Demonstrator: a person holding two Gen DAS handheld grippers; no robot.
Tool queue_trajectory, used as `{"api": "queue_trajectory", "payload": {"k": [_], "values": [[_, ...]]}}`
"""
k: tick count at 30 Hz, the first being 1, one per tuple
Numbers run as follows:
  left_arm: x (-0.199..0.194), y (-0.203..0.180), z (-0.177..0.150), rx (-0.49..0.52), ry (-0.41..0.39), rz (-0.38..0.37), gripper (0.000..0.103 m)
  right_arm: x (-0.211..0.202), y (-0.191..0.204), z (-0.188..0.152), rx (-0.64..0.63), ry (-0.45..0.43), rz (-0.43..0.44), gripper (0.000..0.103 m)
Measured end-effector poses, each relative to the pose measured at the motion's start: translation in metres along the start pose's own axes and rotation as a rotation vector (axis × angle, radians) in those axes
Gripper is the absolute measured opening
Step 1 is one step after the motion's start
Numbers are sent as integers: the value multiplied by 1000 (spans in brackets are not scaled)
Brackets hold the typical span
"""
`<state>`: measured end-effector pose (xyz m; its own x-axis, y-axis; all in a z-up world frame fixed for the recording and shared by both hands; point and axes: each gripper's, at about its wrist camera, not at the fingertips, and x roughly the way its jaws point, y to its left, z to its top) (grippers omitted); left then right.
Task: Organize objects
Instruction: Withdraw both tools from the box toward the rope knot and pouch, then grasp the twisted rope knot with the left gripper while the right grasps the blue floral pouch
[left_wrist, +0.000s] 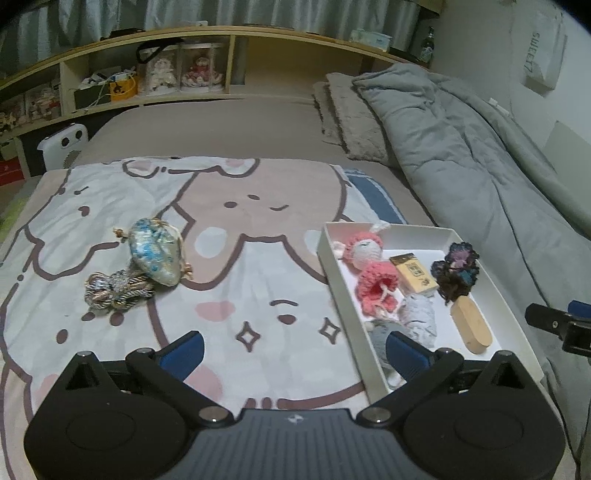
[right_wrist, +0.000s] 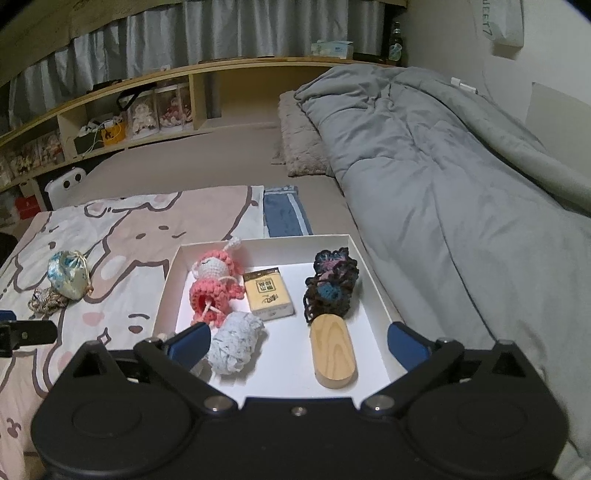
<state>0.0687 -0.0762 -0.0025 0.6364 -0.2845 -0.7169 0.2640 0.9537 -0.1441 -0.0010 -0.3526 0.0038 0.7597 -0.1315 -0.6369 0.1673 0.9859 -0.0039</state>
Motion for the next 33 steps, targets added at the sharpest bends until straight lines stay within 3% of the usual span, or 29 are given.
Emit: {"api": "queue_trajectory", "payload": {"k": [13, 28, 30, 31, 33], "values": [[-2, 62, 11, -85, -64, 91, 103, 18, 50, 24, 16, -54, 79, 103], [3, 145, 28, -235, -121, 210, 103, 73, 173, 56, -109, -48, 231, 103], [7, 155, 29, -244, -121, 223, 103, 80, 190, 57, -124, -44, 262, 97], [9, 161, 30, -257, -126, 229, 103, 86, 200, 58, -131, -40, 284, 89], [12, 173, 31, -285, -130, 236, 103, 94, 215, 59, -129, -29, 319, 86]]}}
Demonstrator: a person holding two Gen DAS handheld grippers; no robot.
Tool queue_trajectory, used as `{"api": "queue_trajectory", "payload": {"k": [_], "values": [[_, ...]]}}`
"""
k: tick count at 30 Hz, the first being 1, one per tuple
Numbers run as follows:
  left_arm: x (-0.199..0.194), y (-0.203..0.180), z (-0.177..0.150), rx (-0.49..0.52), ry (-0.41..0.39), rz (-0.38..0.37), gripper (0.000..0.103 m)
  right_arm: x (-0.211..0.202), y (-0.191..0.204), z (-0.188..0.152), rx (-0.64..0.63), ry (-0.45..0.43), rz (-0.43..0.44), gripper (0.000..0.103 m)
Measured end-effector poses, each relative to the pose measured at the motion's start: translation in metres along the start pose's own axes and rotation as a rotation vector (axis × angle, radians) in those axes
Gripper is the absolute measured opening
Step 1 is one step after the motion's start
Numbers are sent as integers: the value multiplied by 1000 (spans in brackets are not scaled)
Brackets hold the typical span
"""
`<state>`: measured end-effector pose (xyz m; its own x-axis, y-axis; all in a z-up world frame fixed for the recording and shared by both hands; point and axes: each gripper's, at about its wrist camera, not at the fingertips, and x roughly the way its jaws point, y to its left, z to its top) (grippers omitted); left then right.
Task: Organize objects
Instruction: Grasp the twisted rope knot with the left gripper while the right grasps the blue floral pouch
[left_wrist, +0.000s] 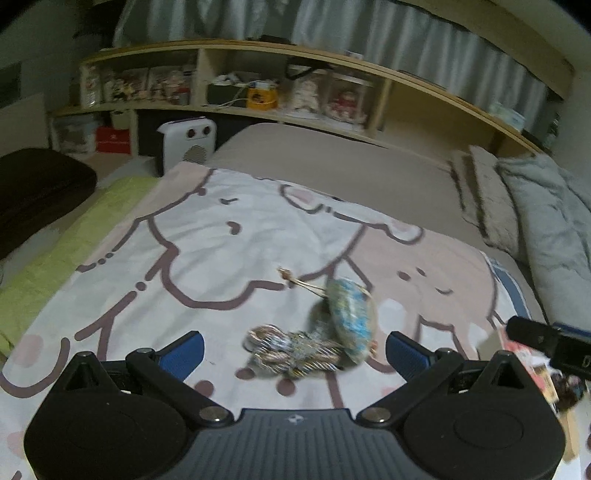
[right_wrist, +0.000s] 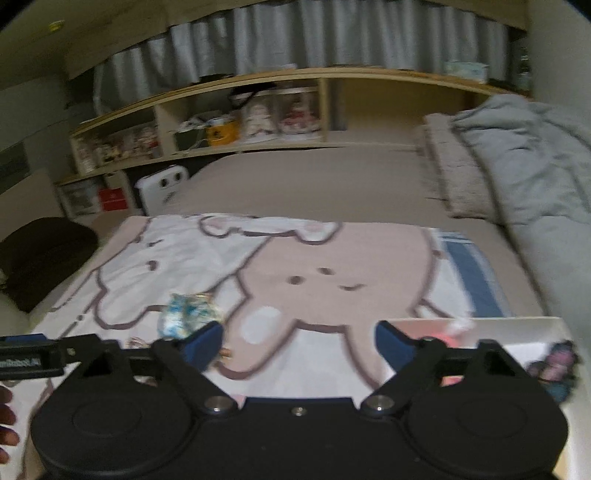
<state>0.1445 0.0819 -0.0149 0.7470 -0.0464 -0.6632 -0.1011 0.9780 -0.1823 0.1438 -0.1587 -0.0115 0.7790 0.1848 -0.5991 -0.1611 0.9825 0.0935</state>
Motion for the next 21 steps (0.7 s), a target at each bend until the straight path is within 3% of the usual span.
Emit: {"api": "queue_trajectory", "payload": {"k": [11, 16, 21], "values": [[40, 53, 0, -117, 27, 125, 103, 79, 67, 7, -28, 67, 106, 84], [58, 62, -7, -155, 66, 102, 103, 111, 88, 0, -68, 117, 117, 84], [69, 55, -15, -157, 77, 54, 103, 125, 78, -4, -68, 125, 73, 80]]}}
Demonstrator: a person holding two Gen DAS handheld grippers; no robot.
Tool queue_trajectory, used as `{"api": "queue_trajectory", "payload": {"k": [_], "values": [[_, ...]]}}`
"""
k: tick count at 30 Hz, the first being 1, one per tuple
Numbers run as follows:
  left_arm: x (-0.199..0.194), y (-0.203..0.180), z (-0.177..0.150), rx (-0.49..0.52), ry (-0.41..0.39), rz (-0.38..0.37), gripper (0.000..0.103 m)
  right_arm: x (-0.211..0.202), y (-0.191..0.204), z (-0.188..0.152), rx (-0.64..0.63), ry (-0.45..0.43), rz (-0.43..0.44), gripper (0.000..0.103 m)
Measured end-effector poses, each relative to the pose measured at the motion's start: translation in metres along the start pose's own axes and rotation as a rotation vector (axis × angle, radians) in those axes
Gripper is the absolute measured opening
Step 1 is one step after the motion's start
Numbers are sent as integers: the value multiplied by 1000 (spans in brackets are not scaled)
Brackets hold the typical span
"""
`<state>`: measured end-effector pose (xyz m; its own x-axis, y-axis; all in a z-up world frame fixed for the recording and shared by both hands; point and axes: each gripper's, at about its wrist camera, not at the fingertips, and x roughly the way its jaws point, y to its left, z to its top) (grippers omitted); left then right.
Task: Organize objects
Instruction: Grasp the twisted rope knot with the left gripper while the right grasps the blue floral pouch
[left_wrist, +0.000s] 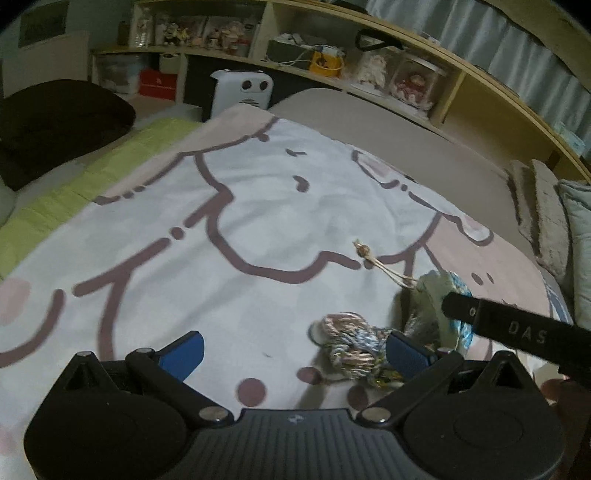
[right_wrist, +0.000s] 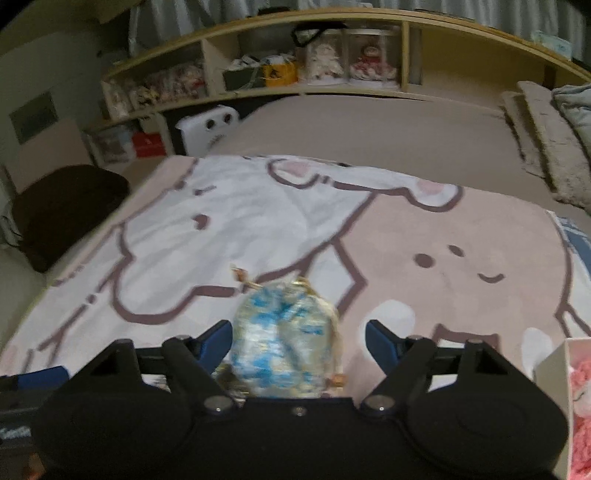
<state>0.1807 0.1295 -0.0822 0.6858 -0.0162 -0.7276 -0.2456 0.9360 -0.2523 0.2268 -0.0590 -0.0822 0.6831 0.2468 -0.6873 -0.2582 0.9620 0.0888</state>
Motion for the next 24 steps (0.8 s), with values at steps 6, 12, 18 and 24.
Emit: {"api": "queue_trajectory", "payload": {"k": [6, 12, 18, 24], "values": [[8, -20, -14, 74, -30, -56, 103, -16, -41, 1, 87, -59, -116, 78], [18, -36, -21, 128, -58, -71, 103, -13, -65, -4, 132, -40, -105, 78], [30, -50, -32, 183, -52, -68, 103, 9, -47, -8, 26, 11, -61, 97], [42, -52, -35, 139, -55, -70, 103, 40, -37, -10, -38, 88, -122, 98]]}}
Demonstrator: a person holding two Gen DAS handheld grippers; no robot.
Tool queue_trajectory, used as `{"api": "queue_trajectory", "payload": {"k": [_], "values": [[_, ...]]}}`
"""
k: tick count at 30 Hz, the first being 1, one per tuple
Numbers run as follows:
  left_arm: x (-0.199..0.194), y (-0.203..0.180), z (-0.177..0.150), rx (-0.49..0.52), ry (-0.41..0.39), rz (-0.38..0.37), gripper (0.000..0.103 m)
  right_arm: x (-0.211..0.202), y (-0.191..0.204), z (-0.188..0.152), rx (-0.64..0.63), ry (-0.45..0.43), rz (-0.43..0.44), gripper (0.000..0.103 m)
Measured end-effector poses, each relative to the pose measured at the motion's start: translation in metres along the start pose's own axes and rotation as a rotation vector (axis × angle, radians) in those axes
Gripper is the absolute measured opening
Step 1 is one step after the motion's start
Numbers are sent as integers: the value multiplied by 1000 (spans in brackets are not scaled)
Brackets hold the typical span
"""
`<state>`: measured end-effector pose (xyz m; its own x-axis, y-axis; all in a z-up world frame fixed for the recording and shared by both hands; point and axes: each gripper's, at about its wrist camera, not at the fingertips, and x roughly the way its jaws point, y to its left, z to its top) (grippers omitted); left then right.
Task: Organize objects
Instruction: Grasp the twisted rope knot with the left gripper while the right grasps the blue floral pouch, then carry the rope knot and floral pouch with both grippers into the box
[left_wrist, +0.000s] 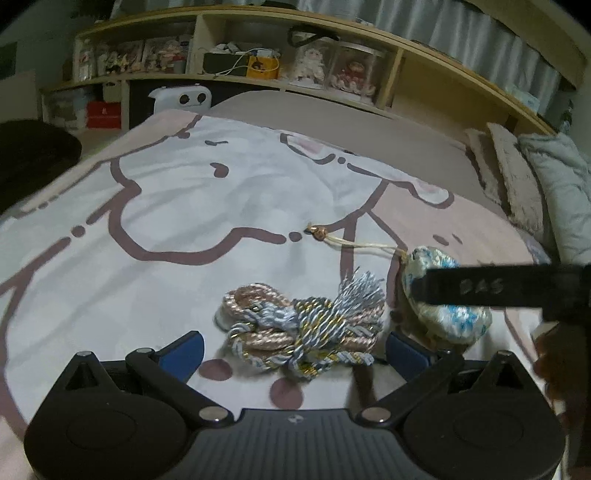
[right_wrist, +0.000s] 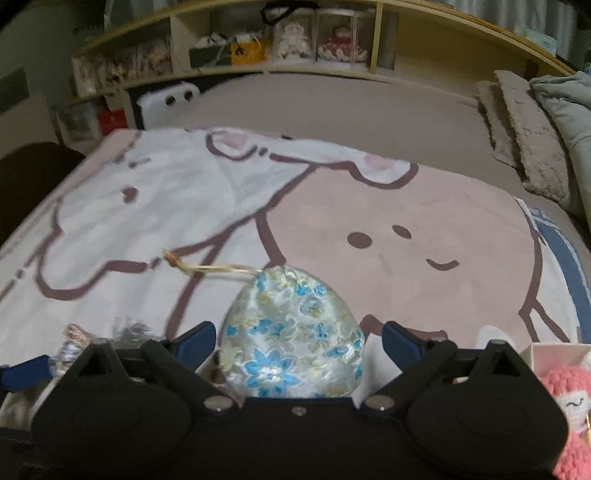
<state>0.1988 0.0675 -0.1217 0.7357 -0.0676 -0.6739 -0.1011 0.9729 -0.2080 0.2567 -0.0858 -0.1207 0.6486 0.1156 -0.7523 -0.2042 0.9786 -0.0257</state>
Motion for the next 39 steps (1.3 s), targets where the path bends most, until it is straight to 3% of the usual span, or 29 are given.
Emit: {"api": "queue_trajectory", "payload": {"k": [3, 5, 9, 15, 19, 31, 39], "values": [[6, -3, 2, -35, -5, -1, 103, 9, -5, 0, 36, 34, 28, 96], [10, -8, 3, -34, -9, 7, 103, 11, -11, 1, 70, 47, 54, 87], [15, -16, 1, -11, -3, 47, 102, 8, -14, 0, 51, 35, 62, 84], [14, -14, 3, -37, -8, 78, 85, 2, -19, -3, 41, 10, 57, 84], [10, -16, 4, -20, -2, 73, 82, -6, -22, -7, 44, -6, 70, 84], [-57, -36, 33, 60, -92, 16, 81, -88, -48, 1, 66, -125, 63, 84], [-99, -53, 34, 101, -57, -77, 81, -158, -70, -4, 86, -194, 32, 84]]}}
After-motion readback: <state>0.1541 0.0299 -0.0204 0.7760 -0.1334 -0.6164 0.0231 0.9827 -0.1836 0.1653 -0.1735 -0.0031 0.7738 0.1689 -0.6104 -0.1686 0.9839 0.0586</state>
